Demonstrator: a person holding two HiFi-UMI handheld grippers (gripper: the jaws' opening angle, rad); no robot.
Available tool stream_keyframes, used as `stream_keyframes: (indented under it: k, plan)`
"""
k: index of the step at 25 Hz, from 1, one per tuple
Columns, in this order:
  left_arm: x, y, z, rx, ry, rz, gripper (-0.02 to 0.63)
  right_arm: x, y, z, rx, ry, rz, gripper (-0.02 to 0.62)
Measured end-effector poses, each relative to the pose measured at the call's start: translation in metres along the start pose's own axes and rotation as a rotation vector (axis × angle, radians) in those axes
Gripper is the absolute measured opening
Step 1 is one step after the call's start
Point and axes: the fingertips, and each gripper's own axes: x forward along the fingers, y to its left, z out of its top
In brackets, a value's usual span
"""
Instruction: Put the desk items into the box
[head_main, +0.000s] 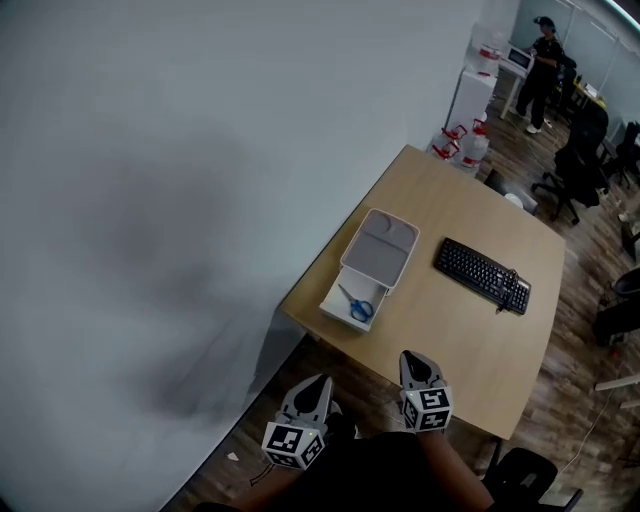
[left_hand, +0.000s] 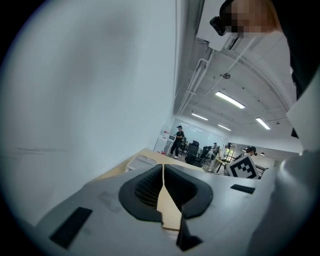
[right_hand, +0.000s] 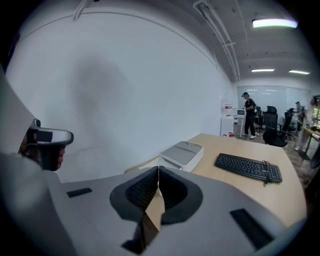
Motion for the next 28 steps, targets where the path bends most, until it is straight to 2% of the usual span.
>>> stream_keyframes:
  k: [3,8,13,17,19,21,23,28]
  plan:
    - [0.018,-0.036,-0.008,0.042,0.015,-0.062,0.021,-0.031,-0.025,-0.009,0.019,-0.027,-0.048,0.061]
    - [0.035,-0.115,-0.009,0.108,-0.012,-0.148,0.021,-0.101,-0.065,-0.019,0.047,-0.082,-0.128,0.061]
    - [0.026,-0.204,-0.025,0.146,-0.020,-0.241,0.021,-0.214,-0.095,-0.025,0.093,-0.150,-0.232,0.061]
    - [0.016,-0.276,-0.037,0.161,-0.021,-0.310,0.021,-0.299,-0.115,-0.026,0.057,-0.199,-0.326,0.061]
    - [0.014,-0.307,-0.051,0.229,-0.014,-0.328,0.021,-0.332,-0.132,-0.040,0.065,-0.206,-0.380,0.061]
    - [0.013,-0.332,-0.060,0.270,-0.018,-0.360,0.021,-0.359,-0.147,-0.052,0.089,-0.221,-0.421,0.061]
    - [0.010,-0.352,-0.064,0.268,-0.024,-0.396,0.021,-0.384,-0.158,-0.060,0.101,-0.242,-0.455,0.061]
    - [0.001,-0.381,-0.080,0.286,-0.027,-0.418,0.021,-0.434,-0.180,-0.072,0.097,-0.291,-0.544,0.061]
